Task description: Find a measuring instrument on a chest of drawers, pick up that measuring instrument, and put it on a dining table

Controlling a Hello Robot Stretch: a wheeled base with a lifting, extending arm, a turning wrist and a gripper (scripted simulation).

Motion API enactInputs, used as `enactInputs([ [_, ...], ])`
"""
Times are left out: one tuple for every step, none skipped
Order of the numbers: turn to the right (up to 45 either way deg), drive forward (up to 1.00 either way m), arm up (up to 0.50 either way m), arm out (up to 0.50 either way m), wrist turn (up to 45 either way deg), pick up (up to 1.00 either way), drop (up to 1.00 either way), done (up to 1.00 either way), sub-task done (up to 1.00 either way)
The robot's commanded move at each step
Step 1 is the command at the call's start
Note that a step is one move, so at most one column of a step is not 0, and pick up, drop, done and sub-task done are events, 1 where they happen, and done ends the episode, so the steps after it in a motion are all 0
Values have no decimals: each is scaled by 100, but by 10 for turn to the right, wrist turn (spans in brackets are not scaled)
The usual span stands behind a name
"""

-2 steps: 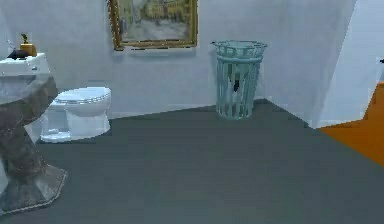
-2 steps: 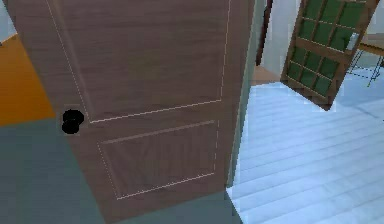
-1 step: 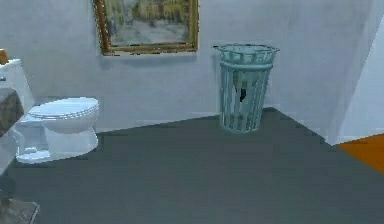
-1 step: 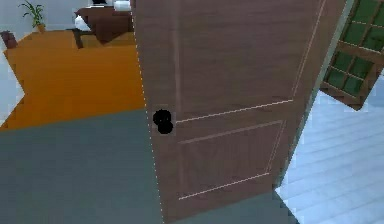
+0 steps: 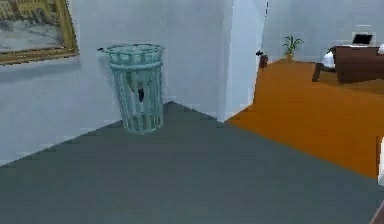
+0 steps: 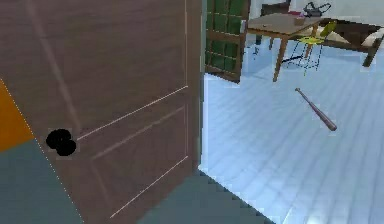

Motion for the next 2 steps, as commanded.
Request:
enactInputs([
  [0, 80, 0, 0, 0, 0, 0, 0, 0],
  [360, 0, 0, 0, 0, 0, 0, 0, 0],
])
